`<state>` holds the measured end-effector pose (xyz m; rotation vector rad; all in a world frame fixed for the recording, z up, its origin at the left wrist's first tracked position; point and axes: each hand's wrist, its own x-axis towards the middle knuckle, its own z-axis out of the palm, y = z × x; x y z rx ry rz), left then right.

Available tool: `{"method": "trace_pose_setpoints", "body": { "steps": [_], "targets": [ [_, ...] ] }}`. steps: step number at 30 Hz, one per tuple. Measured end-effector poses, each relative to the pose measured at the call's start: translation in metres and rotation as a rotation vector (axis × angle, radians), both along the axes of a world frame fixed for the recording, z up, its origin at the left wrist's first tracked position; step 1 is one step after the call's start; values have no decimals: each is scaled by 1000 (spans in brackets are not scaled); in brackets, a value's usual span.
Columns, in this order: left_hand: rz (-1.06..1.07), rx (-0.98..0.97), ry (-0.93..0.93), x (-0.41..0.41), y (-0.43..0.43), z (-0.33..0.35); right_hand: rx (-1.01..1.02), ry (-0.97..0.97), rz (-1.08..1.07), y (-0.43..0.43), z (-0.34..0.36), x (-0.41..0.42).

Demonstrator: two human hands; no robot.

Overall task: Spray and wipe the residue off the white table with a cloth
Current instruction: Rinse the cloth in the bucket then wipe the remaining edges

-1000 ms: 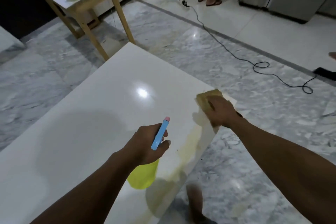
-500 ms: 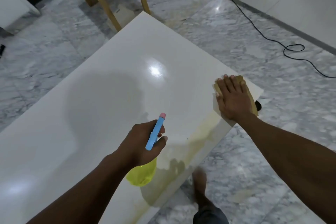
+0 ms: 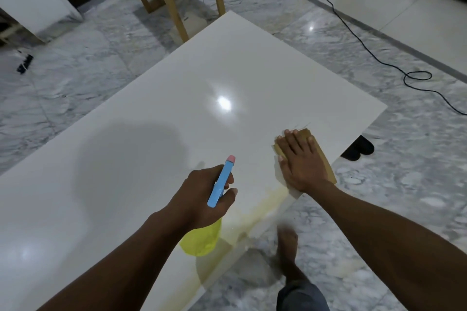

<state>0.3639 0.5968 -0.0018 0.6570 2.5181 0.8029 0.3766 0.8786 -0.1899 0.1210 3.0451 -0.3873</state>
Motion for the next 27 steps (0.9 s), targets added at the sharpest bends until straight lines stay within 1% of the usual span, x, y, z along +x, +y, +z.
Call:
{"method": "trace_pose_setpoints", "body": {
  "steps": [5,9,14,18,22,25,27],
  "targets": [
    [-3,-6,44,54,-77,7,-8,25,47,-99,-3,48],
    [63,-1,59,115,-160,9,-7,25,77,-191,-3,88],
    [161,-28,15,180,-260,16,-7,22,93,-289,-4,136],
    [223,-53,1,212,-317,18,-2,14,102,-341,-5,165],
    [281,-29,-3,234,-360,18,18,13,122,-392,-5,187],
    [322,7,-10,245,-385,16,37,6,91,-412,-6,194],
    [323,-2,-14,249,-405,14,46,19,72,-419,-6,196]
  ]
}}
